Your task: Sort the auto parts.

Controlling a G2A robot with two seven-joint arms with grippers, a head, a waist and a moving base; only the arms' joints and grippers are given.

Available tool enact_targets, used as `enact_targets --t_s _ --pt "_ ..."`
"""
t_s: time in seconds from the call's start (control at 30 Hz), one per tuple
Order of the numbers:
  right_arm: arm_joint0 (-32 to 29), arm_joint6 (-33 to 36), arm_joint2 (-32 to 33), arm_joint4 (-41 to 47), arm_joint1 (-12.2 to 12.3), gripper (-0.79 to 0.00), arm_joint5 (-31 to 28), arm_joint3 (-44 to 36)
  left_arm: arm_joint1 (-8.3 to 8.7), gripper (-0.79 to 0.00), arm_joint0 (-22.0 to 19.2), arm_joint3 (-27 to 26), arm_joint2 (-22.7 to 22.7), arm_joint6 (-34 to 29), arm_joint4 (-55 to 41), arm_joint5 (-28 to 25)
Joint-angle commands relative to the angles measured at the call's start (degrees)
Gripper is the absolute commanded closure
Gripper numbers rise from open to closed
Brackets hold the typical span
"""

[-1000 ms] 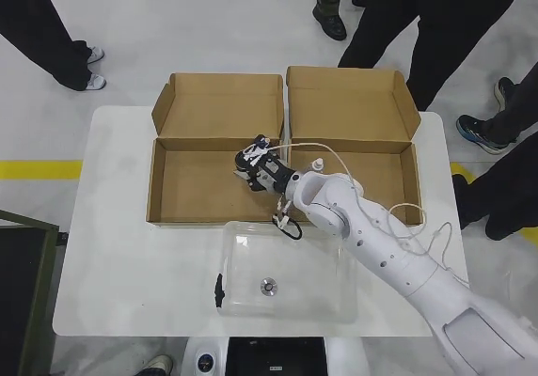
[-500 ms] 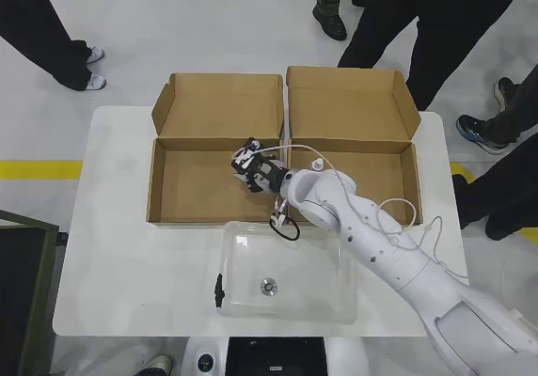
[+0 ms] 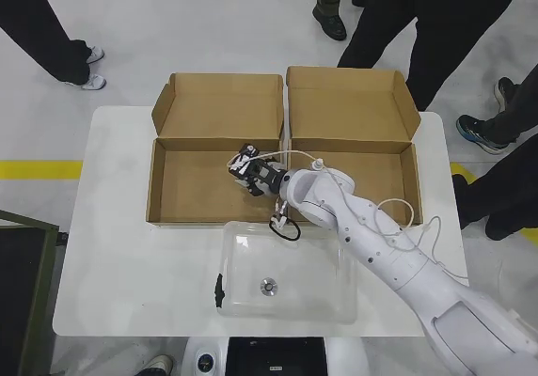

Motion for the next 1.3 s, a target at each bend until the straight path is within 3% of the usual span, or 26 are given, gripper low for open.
enact_targets --t_s 0.0,0.43,0.7,1.03,1.27 --pt "-0.14 0.24 0.34 -0.23 -0.03 -0.554 -0.25 -0.25 0.0 -0.785 0.0 0.0 0.0 0.0 0.0 0.0" --pt "-3.84 0.3 4.94 -1.91 0.77 -0.606 -0.66 -9.37 0.0 -0.785 0.0 0.0 0.0 0.0 0.0 0.0" --pt "-9.33 1.78 9.77 -2.27 2.26 -0.69 -1.6 -19.01 0.0 -0.785 0.0 0.0 0.0 0.0 0.0 0.0" --pt "-17.98 4.21 17.09 -2.19 4.85 -0.782 -8.94 -31.81 0.0 -0.785 0.0 0.0 0.0 0.0 0.0 0.0" --pt "-24.56 4.6 21.84 -2.84 6.8 -0.785 -17.46 -39.01 0.0 -0.785 0.0 0.0 0.0 0.0 0.0 0.0"
